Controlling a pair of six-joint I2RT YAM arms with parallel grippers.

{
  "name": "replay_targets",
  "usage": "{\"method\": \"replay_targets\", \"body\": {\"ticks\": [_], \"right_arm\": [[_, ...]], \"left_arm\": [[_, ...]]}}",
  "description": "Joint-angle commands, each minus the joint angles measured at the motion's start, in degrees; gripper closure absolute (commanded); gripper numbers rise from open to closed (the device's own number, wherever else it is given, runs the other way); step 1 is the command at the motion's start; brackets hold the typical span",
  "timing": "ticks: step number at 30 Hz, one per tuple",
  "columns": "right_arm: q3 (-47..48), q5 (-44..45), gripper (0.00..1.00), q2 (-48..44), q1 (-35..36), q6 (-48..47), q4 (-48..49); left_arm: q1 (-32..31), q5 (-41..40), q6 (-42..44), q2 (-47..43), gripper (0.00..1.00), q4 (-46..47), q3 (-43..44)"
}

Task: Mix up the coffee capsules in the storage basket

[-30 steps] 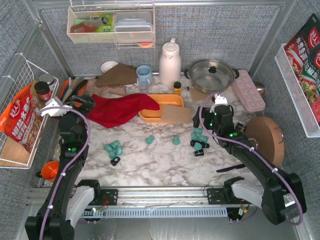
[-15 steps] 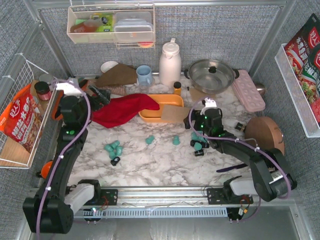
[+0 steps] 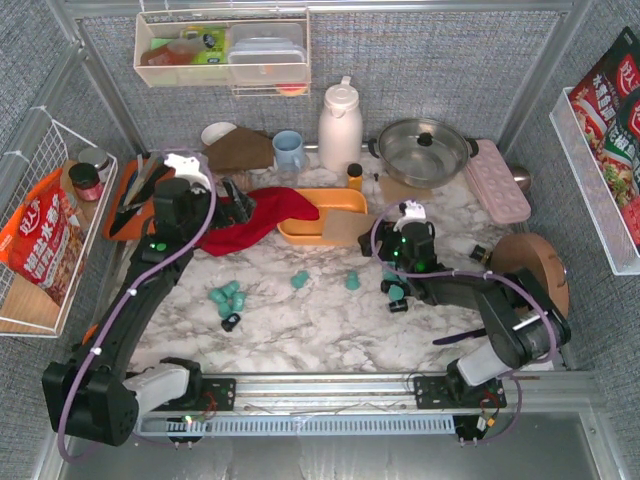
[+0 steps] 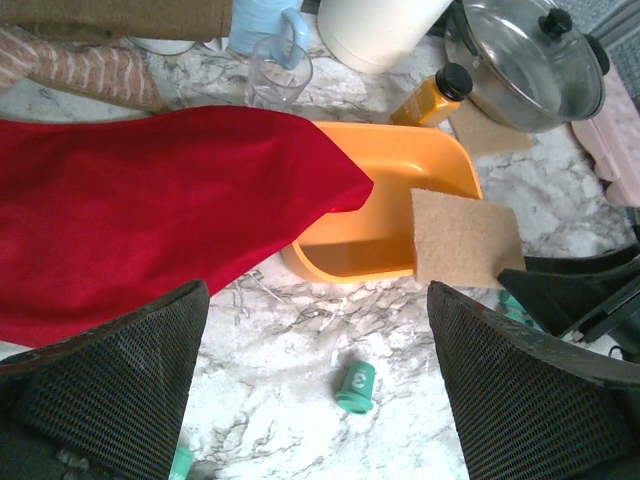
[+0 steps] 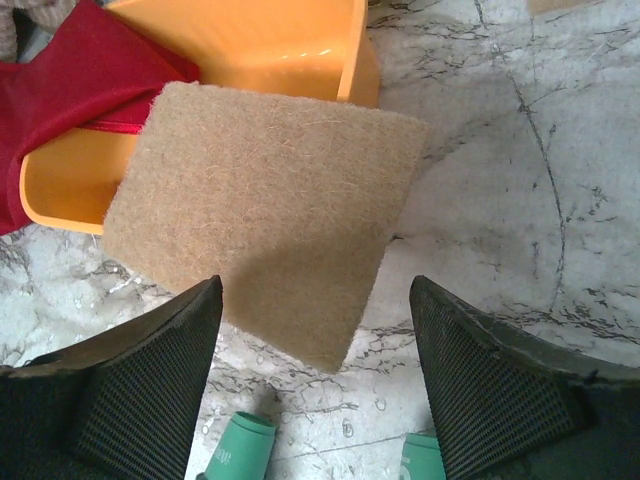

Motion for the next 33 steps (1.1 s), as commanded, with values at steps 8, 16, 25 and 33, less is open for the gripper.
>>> {"method": "replay_targets", "body": {"ticks": [8, 16, 25, 33], "right_arm": [[-1.7, 0.4, 0.23, 4.9, 0.4, 4.8, 12.4], [-1.8, 0.6, 0.29, 5.9, 0.8, 5.4, 14.6], [-1.7, 1.4, 0.33, 5.4, 1.4, 5.5, 14.6], [-2.1, 2.5, 0.40, 3.4, 1.6, 4.8, 13.0]], "left_arm": [[-2.9, -3.0, 6.2, -0.6, 0.01, 0.6, -1.5], [-3.1, -4.1, 6.0, -0.5, 0.01, 1.8, -3.6], [-3.1, -4.0, 6.1, 0.3, 0.01, 1.1, -3.2], [-3.2, -4.1, 5.8, 0.2, 0.01, 1.1, -3.3]]}}
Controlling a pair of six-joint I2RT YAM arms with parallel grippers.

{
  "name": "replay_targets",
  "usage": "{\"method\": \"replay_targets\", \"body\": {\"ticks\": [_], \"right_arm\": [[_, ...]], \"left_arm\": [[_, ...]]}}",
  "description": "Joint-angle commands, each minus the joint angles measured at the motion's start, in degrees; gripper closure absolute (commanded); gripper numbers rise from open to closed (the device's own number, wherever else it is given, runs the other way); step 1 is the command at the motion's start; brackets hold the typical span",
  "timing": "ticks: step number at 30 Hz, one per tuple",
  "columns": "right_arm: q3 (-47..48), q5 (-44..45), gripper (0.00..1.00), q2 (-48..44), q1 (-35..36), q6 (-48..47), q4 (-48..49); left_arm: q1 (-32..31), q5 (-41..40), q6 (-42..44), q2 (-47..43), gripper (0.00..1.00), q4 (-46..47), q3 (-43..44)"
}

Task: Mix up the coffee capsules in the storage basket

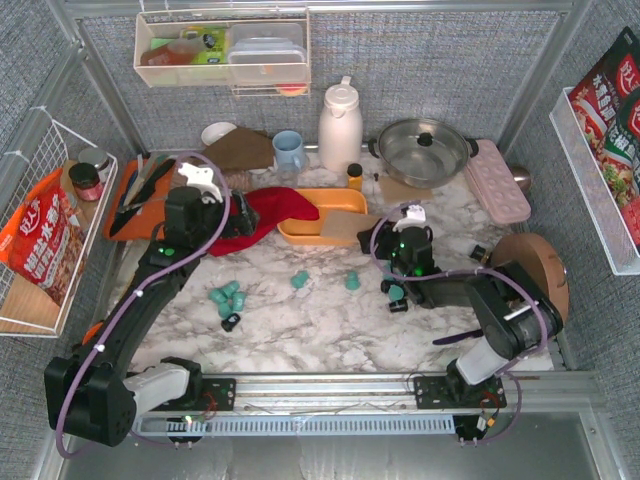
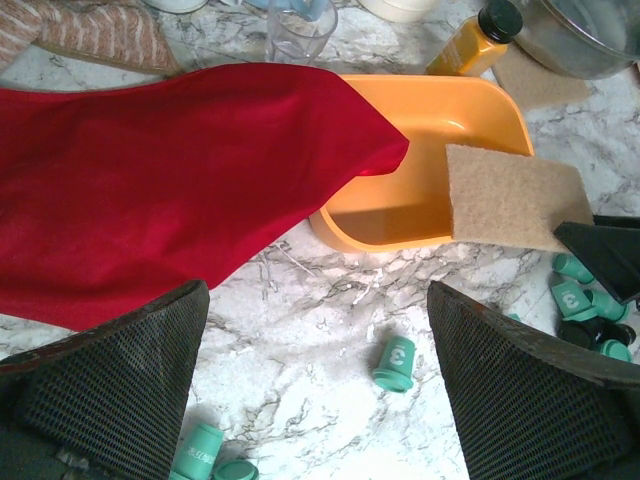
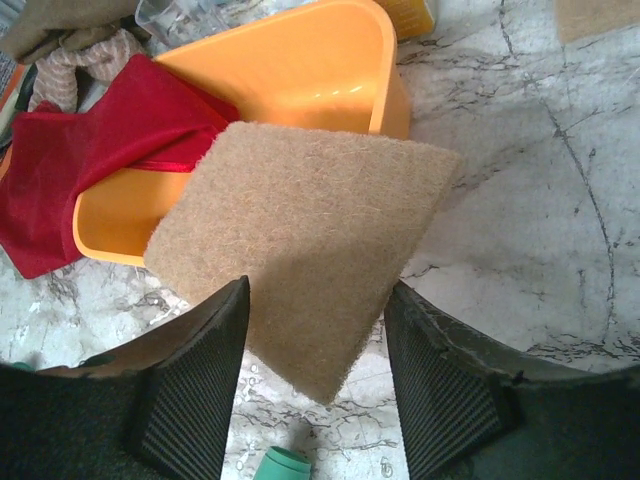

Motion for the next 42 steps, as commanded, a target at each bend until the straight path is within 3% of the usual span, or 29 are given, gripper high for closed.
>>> {"method": "replay_targets", "body": {"ticks": [1, 11, 18, 24, 34, 39, 42], "right_arm": [[-0.3, 1.4, 0.42, -1.4, 0.3, -0.5, 0.4], [-0.1, 1.9, 0.55, -4.2, 0.6, -1.6, -2.3], [0.0, 1.4, 0.75, -6.3, 0.7, -1.9, -3.6], [0.5, 1.3, 1.00, -9.2, 0.8, -1.9, -6.2], [3.6, 0.9, 1.00, -16.0, 1.2, -1.4, -14.0], [7.0, 3.8, 1.00, -22.2, 1.3, -4.4, -22.8], [10.4, 10.0, 1.00, -25.8, 1.1, -7.8, -32.3]], "left_arm": [[-0.1, -0.3, 0.0, 0.1, 0.01, 1.4, 0.2], [-0.4, -0.3, 0.1, 0.4, 0.01, 1.0, 0.5], [-0.6, -0.5, 0.2, 0.3, 0.01, 0.5, 0.7], [-0.7, -0.8, 0.3, 0.0, 0.01, -0.3, 0.9], [-1.1, -2.6, 1.1, -1.6, 0.01, -2.4, 1.4], [-1.2, -3.0, 1.6, -2.0, 0.01, -3.6, 1.9], [-1.3, -3.4, 1.7, -2.2, 0.01, -4.1, 1.9]]}}
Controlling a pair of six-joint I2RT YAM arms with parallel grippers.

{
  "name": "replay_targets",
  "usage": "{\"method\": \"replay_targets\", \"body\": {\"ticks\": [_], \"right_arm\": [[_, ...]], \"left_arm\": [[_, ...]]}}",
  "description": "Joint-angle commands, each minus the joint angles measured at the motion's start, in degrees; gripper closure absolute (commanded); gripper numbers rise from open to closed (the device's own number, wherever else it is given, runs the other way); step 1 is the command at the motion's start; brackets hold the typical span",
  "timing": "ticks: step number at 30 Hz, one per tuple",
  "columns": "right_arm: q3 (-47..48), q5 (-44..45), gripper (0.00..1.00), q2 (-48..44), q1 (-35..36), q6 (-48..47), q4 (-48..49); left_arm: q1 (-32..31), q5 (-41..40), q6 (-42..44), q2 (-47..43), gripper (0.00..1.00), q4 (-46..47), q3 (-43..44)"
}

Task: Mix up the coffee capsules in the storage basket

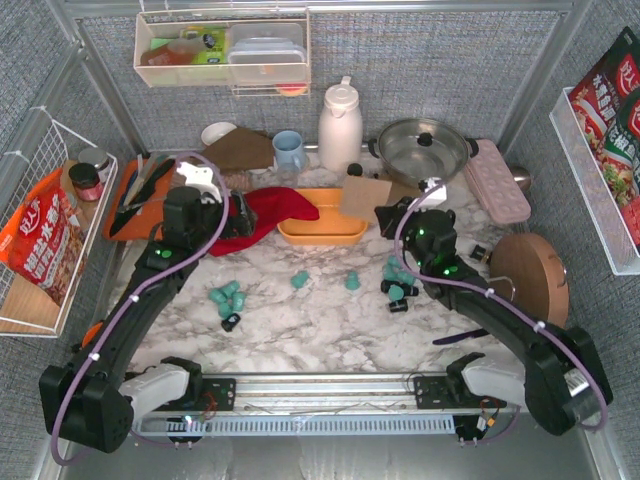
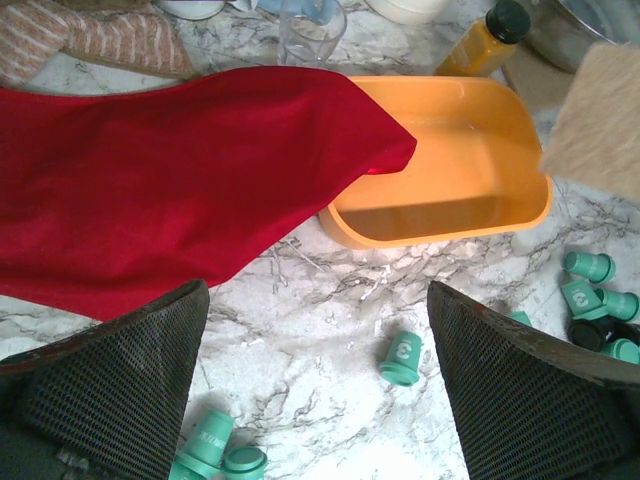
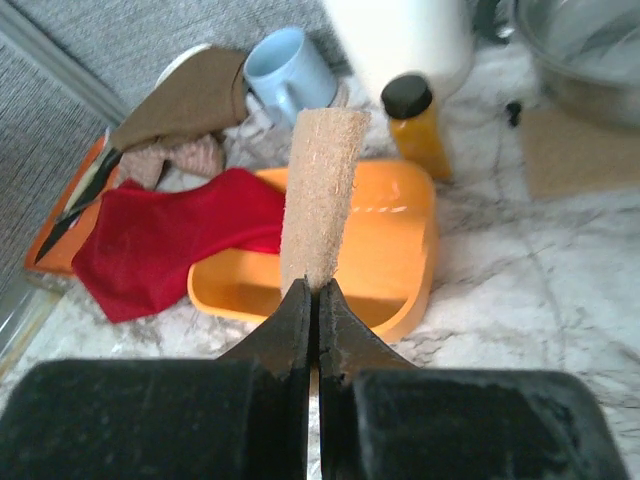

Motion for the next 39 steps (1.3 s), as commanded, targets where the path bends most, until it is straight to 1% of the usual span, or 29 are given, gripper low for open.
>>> {"method": "replay_targets", "body": {"ticks": [1, 5, 9, 12, 15, 18, 20, 24, 26, 29, 34, 39], "right_arm": [[4.4, 9.0, 1.00, -3.8, -0.2, -5.7, -13.7], [7.4, 15.2, 1.00, -5.6, -1.7, -9.6, -21.9], [9.9, 19.9, 1.00, -6.3, -4.8, -10.5, -30.1], [10.7, 20.8, 1.00, -5.9, -8.3, -9.9, -34.5], [10.5, 19.5, 1.00, -4.5, -12.7, -8.9, -35.9], [10.4, 15.8, 1.00, -1.6, -16.4, -7.3, -34.9], [10.3, 11.6, 1.00, 0.5, -18.6, -6.0, -33.1], [9.6, 3.5, 1.00, 5.0, -22.0, -3.7, -26.0], [9.5, 1.0, 1.00, 6.9, -22.9, -2.7, -22.6], [9.3, -0.6, 1.00, 9.5, -23.9, -1.8, -17.9], [9.6, -3.4, 1.00, 14.1, -27.1, -0.3, -13.0], [11.3, -6.9, 1.00, 18.0, -31.6, 2.2, -13.9]], "left_arm": [[0.0, -0.7, 0.5, -0.4, 0.01, -1.0, 0.5], [0.0, 0.0, 0.0, -0.3, 0.01, -1.5, 0.8], [0.0, -0.1, -0.3, -0.4, 0.01, -1.8, 0.9], [0.0, -0.2, -0.7, -0.7, 0.01, -1.8, 0.9], [0.0, 0.0, -1.0, -0.7, 0.01, -1.9, 0.9], [0.0, 0.2, -1.2, -0.8, 0.01, -1.9, 1.0], [0.0, 0.4, -1.3, -1.0, 0.01, -1.8, 0.9], [0.0, 0.4, -1.3, -1.1, 0.01, -1.6, 0.7], [0.0, 0.5, -1.4, -1.1, 0.01, -1.5, 0.6], [0.0, 0.5, -1.4, -0.9, 0.01, -1.4, 0.6], [0.0, 0.5, -1.4, -0.5, 0.01, -1.4, 0.6], [0.0, 0.5, -1.3, 0.2, 0.01, -1.4, 0.6]]}}
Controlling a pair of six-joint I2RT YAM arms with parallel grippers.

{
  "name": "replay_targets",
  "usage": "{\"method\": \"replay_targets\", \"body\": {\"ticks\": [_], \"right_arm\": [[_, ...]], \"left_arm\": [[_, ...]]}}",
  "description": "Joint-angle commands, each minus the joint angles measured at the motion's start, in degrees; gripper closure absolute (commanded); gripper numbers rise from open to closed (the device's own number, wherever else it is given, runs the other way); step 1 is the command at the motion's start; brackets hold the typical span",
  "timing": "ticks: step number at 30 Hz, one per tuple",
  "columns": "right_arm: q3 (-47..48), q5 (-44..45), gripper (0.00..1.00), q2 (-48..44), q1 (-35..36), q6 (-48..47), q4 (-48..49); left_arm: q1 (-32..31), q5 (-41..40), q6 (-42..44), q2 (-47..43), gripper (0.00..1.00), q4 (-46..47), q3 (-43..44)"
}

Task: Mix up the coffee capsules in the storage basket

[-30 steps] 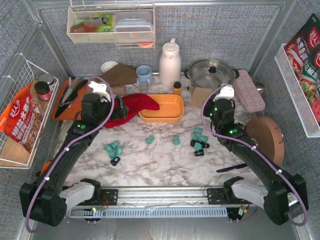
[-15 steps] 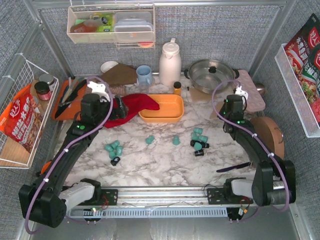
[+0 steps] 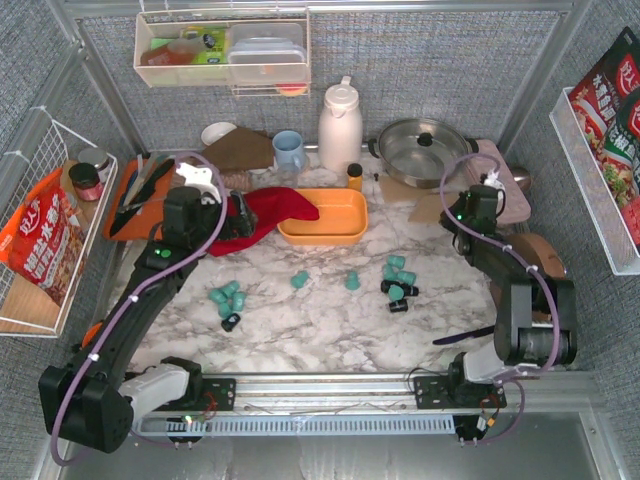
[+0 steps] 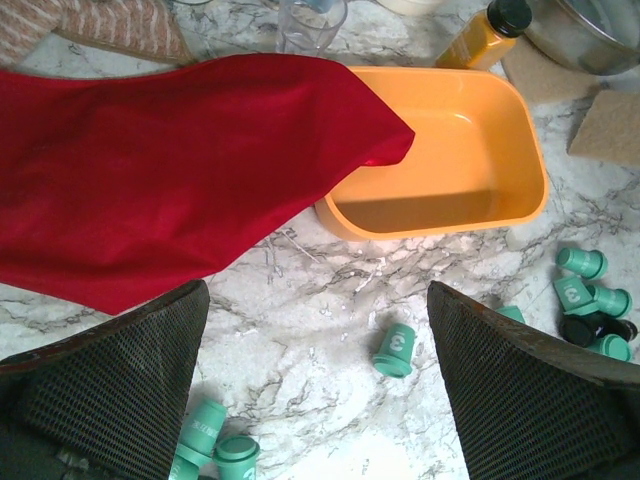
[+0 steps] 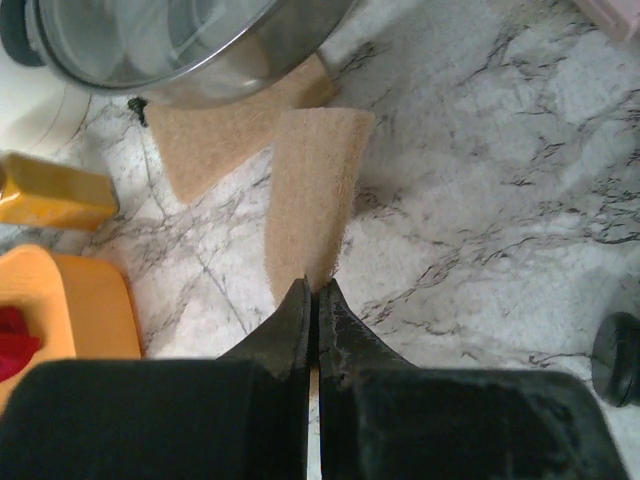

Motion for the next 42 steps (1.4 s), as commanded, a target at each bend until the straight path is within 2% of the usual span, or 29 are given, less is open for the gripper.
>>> {"method": "replay_targets", "body": {"ticks": [1, 7, 8, 9, 16, 21, 23, 27, 34, 36, 42], "right_arm": [[1.4, -4.0, 1.00, 2.2, -3.4, 3.4, 2.1], [2.8, -2.7, 0.98, 3.7, -7.7, 4.2, -3.2], [3.4, -2.3, 0.84, 4.1, -8.1, 4.2, -4.4], [4.0, -2.0, 0.76, 4.8, -8.5, 4.2, -5.5], [7.9, 0.6, 0.45, 7.0, -9.1, 2.7, -9.8], [10.2, 7.7, 0.26, 5.3, -7.6, -0.1, -14.7], [12.0, 11.2, 0.21, 4.3, -6.2, -2.6, -17.2], [14.3, 16.3, 0.19, 0.4, -1.5, -7.5, -19.8], [13.0, 16.8, 0.19, -10.2, 10.6, -15.5, -21.6], [12.0, 15.2, 0.19, -13.5, 14.1, -17.5, -21.5], [0.6, 6.1, 0.21, -24.4, 20.9, -21.2, -15.2]], "left_arm": [[0.0, 0.5, 0.0, 0.6, 0.01, 0.6, 0.1], [0.0, 0.5, 0.1, 1.7, 0.01, 0.5, 0.3], [0.0, 0.5, -0.1, 1.8, 0.01, 0.5, 0.3], [0.0, 0.5, -0.1, 2.0, 0.01, 0.5, 0.4], [0.0, 0.7, -0.4, 2.6, 0.01, 0.4, 0.5], [0.0, 0.5, -0.5, 2.4, 0.01, 0.3, 0.5], [0.0, 0.4, -0.6, 2.4, 0.01, 0.4, 0.5], [0.0, 0.1, -0.7, 2.4, 0.01, 0.2, 0.4], [-2.2, -2.2, 1.2, 2.5, 0.01, -0.4, 0.1], [-3.6, -5.0, 1.8, 2.9, 0.01, -0.6, 0.0], [-7.2, -14.6, 2.2, 6.2, 0.00, 1.6, -2.7]]}}
